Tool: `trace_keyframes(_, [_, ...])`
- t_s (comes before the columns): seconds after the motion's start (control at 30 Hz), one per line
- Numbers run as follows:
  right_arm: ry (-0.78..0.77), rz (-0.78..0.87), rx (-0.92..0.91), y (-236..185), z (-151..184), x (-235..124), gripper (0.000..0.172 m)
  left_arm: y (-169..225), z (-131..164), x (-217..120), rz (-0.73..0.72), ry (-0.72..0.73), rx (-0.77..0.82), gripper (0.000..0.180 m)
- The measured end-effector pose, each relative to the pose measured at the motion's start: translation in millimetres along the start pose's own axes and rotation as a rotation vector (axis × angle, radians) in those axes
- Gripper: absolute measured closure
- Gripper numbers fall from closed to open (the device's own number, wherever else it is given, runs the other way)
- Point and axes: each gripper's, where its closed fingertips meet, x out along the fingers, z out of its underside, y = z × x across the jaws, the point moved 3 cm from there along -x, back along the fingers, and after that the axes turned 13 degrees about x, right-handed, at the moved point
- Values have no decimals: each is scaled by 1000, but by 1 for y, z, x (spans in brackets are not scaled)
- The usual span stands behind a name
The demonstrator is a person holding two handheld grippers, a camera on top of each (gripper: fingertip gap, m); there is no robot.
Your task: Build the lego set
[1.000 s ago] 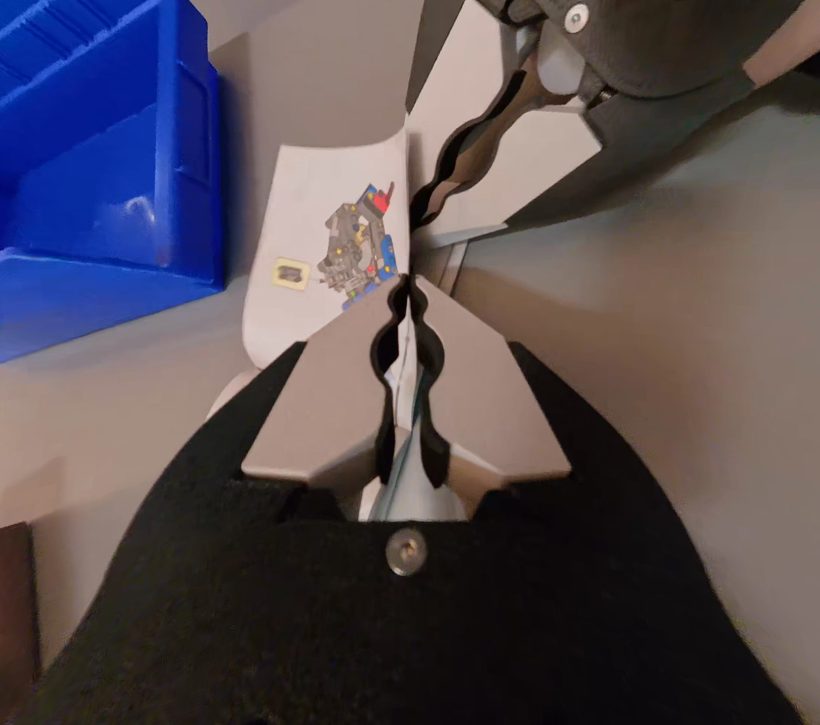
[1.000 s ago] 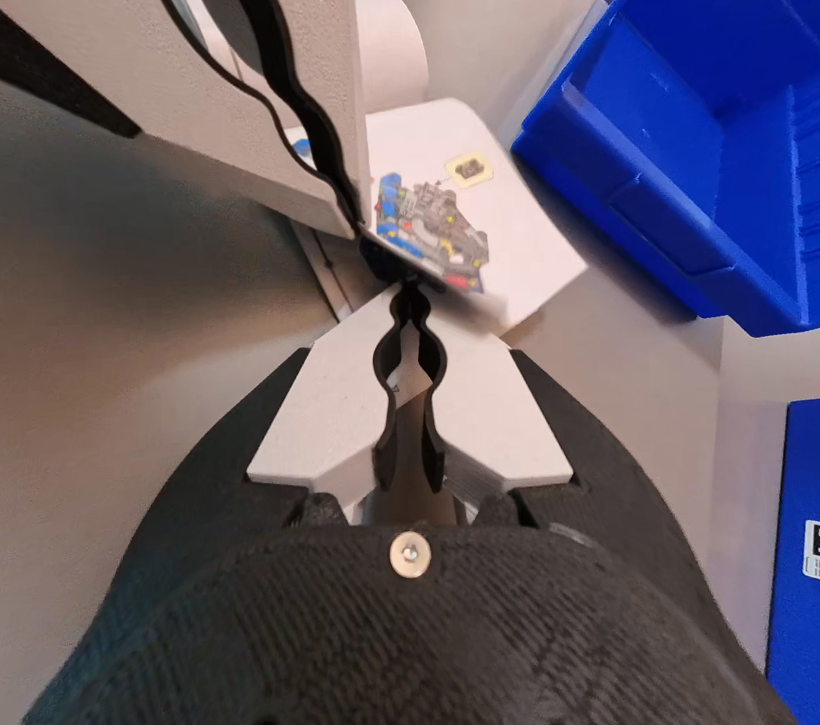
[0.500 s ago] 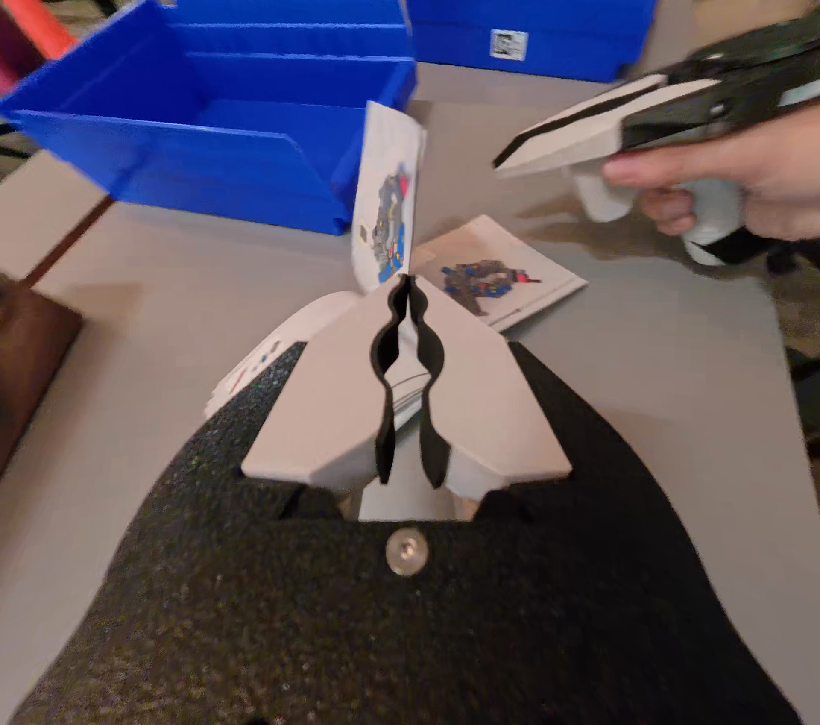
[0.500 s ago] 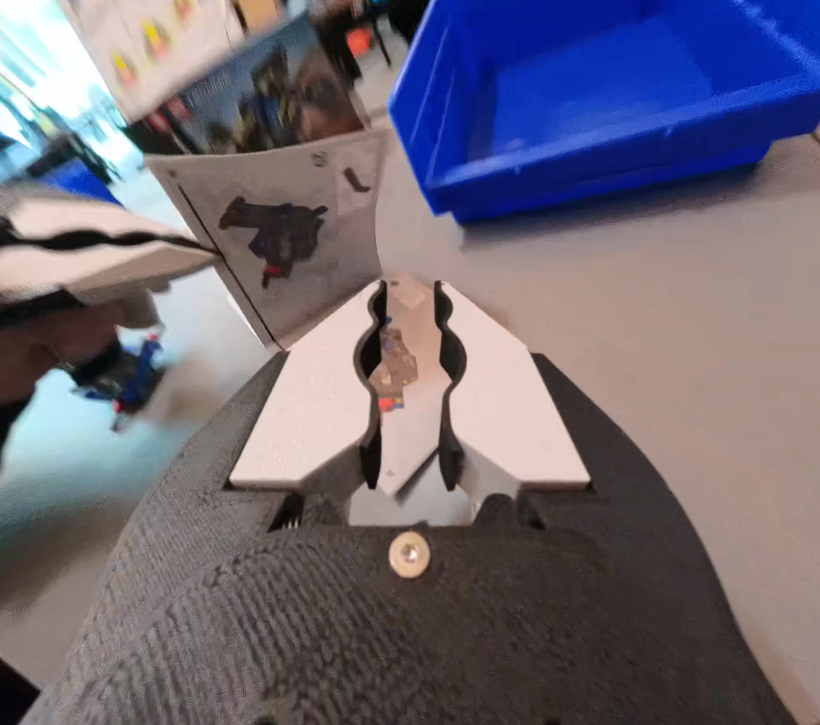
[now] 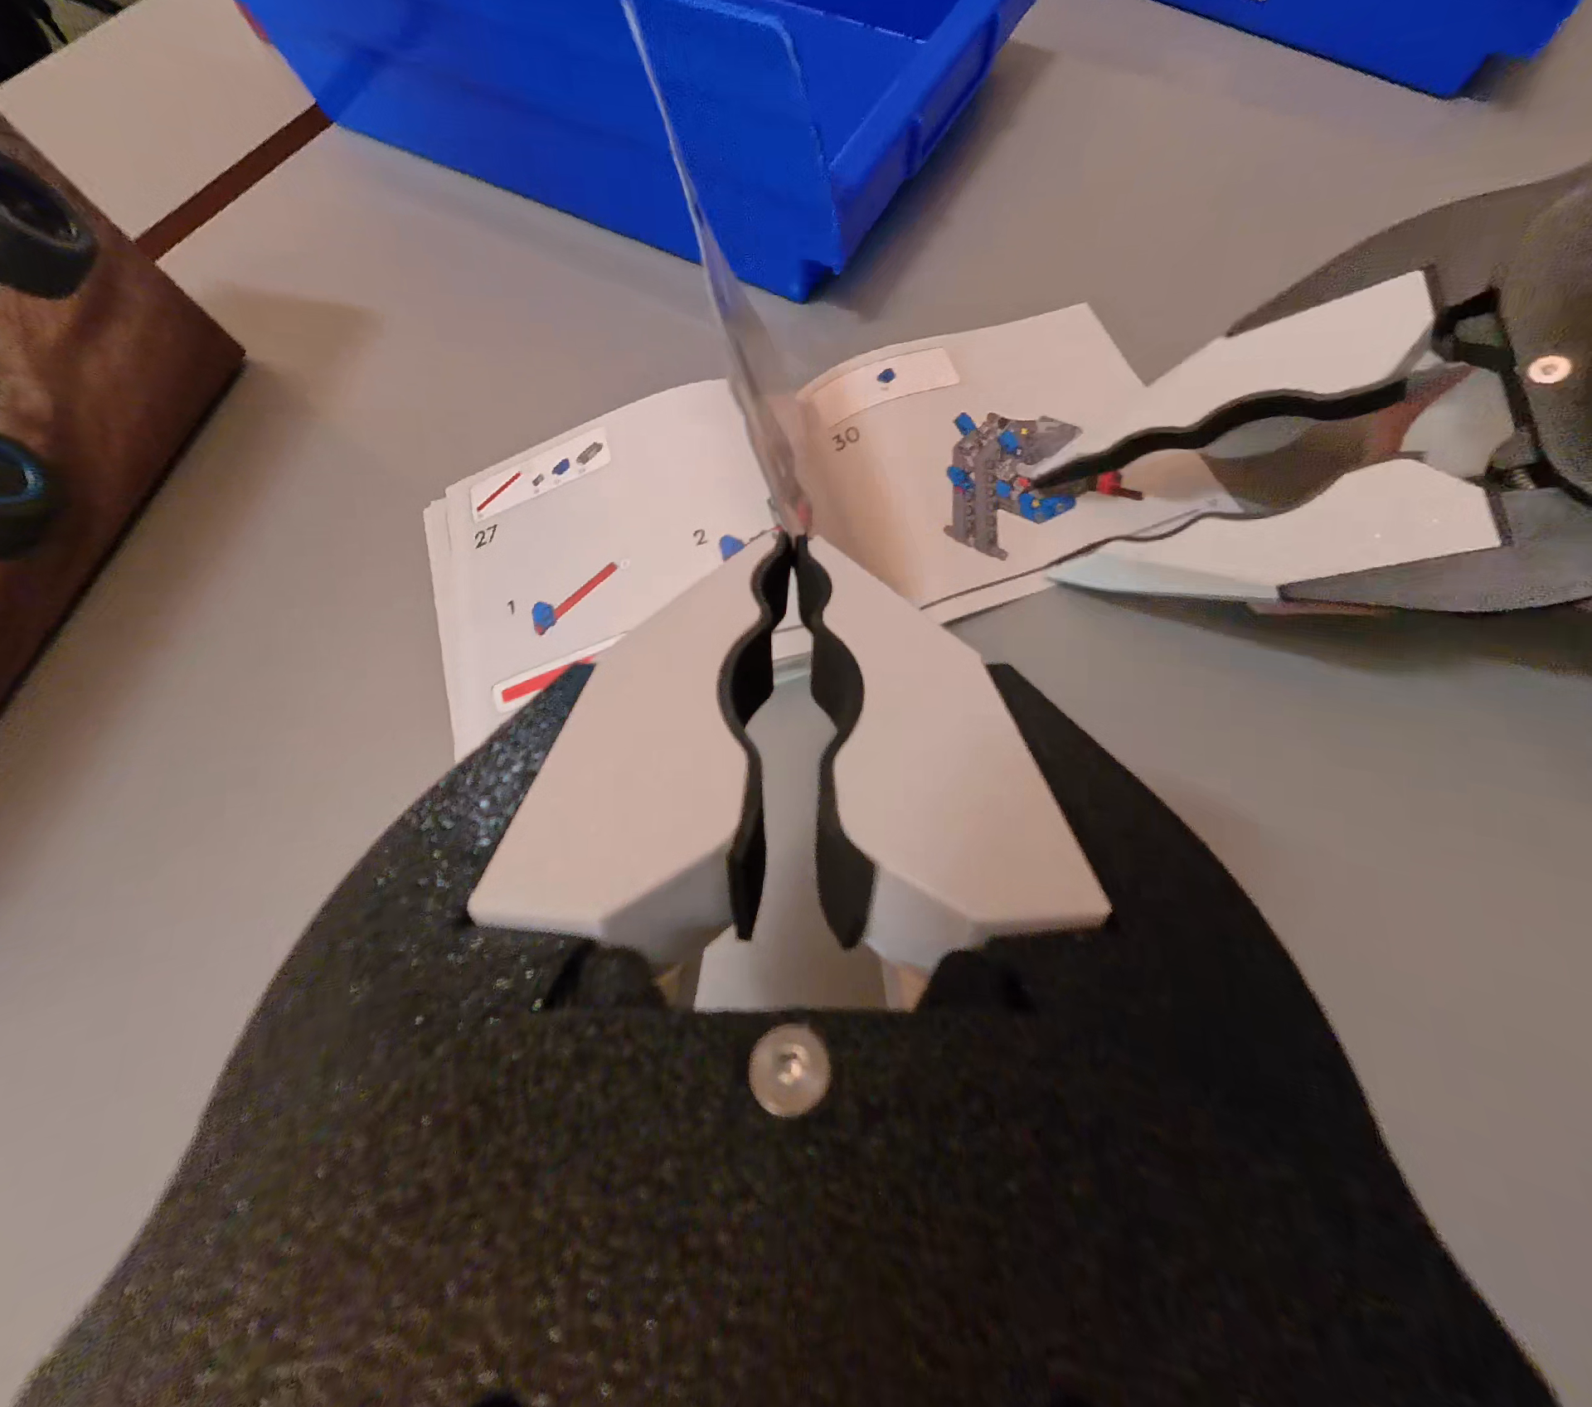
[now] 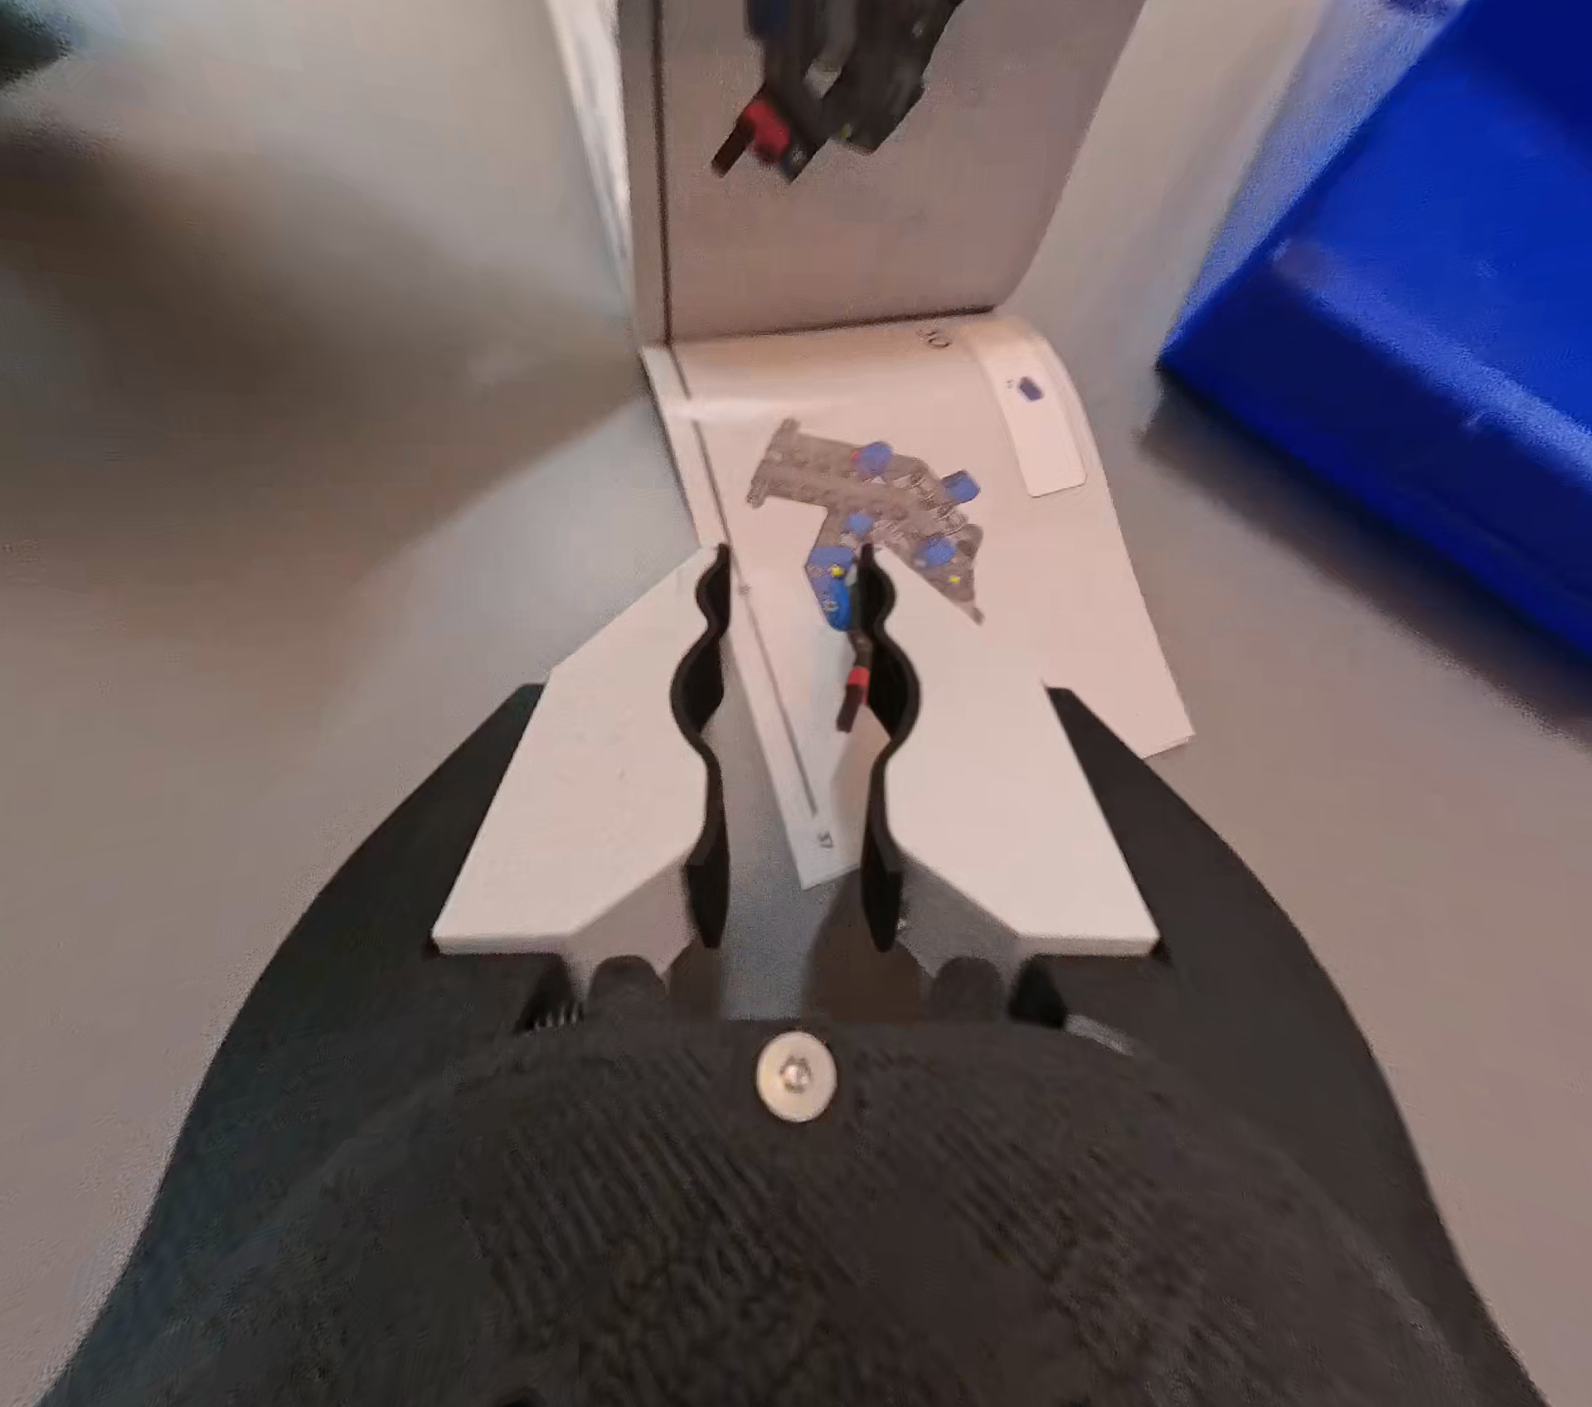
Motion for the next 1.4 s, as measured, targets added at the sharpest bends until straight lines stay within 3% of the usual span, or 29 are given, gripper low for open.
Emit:
trace_keyframes(0.03, [-9,-1,12,1,1,0,149,-3,1,1,0,-4,-10,180])
trace_keyframes(0.1, [-36,-73,32,-6,5,-1,172,-11,4,3,2,-12,-22,168])
trace_keyframes(0.17, [-37,-72,43,-4,7,-4,172,-14,7,7,41,-45,-30,154])
trace_keyframes(0.37, [-81,-115,120,6,24,-25,172,-31,6,7,40,-45,-30,155])
trace_keyframes(0.4, [-92,-119,124,8,27,-30,172,-29,4,6,63,-33,-38,162])
trace_keyframes(0.43, [-103,-125,127,10,31,-35,172,-25,4,4,99,-23,-37,180])
trace_keyframes(0.6, [-170,-101,81,17,45,-56,172,-7,14,1,172,-66,4,180])
trace_keyframes(0.7, [-37,-131,31,9,24,-60,146,-1,18,0,178,-75,-6,180])
trace_keyframes(0.77, [68,-155,-28,-1,4,-57,139,0,19,1,183,-76,-21,180])
trace_keyframes(0.9, [93,-125,-209,-21,-10,-32,130,-1,20,0,178,-85,-28,180])
trace_keyframes(1.13, [78,-88,-288,-23,-11,-19,152,-3,21,0,166,-89,-20,180])
trace_keyframes(1.3, [116,-114,-288,-27,-13,-19,150,-4,21,1,161,-90,-22,180])
trace_keyframes(1.4, [144,-127,-266,-28,-17,-20,172,-5,22,1,160,-97,-23,180])
